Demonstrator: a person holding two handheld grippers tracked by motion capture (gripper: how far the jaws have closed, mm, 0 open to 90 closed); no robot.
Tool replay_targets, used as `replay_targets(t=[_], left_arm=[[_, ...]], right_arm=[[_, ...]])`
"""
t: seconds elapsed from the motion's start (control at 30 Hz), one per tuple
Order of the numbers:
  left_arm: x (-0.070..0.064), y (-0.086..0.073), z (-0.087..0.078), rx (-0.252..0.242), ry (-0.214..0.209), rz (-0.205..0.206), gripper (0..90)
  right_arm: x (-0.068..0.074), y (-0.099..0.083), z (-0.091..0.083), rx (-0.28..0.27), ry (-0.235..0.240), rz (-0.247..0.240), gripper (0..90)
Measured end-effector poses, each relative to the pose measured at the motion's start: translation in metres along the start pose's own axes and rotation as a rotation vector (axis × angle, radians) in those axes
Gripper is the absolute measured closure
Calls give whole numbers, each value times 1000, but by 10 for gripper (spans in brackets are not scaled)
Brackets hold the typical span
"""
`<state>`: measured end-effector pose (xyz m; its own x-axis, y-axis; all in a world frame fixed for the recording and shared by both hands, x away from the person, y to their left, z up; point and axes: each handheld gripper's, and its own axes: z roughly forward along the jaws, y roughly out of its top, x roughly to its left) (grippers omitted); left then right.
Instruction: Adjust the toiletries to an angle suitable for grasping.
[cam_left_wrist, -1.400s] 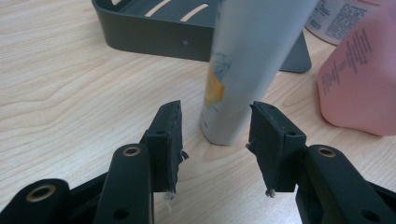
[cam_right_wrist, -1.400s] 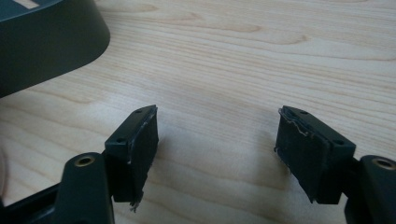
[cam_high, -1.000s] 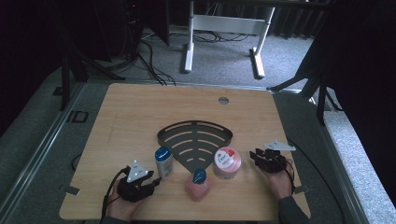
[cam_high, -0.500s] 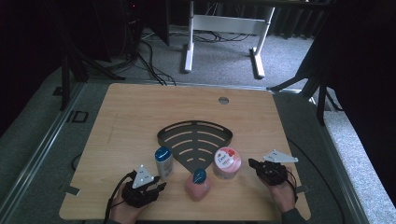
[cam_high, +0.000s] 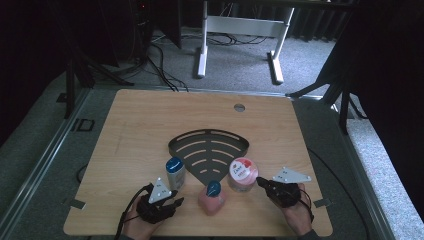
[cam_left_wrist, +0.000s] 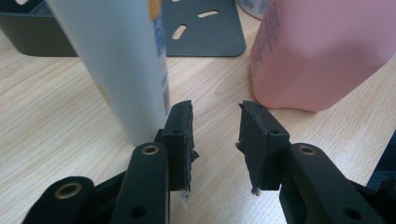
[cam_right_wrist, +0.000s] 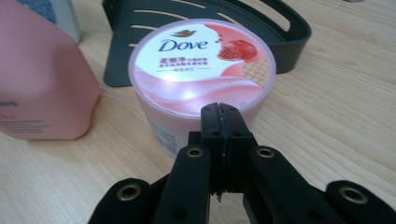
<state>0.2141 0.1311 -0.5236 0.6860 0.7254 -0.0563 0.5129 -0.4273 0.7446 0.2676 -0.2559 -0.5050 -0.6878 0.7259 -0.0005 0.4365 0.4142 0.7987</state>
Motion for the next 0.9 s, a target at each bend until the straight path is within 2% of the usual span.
replay_targets(t=[0.33,0.7,0.9], left_arm=[[-6,3,5,2,-21,19,647],[-19,11,16,8,-60,68,644],[-24,13,19,16,-77,80,637]], right_arm=[[20,6,1,-15,61,-43,900],[44,7,14,17,142,-104,900],[60,7,20,34,200,-142,900]])
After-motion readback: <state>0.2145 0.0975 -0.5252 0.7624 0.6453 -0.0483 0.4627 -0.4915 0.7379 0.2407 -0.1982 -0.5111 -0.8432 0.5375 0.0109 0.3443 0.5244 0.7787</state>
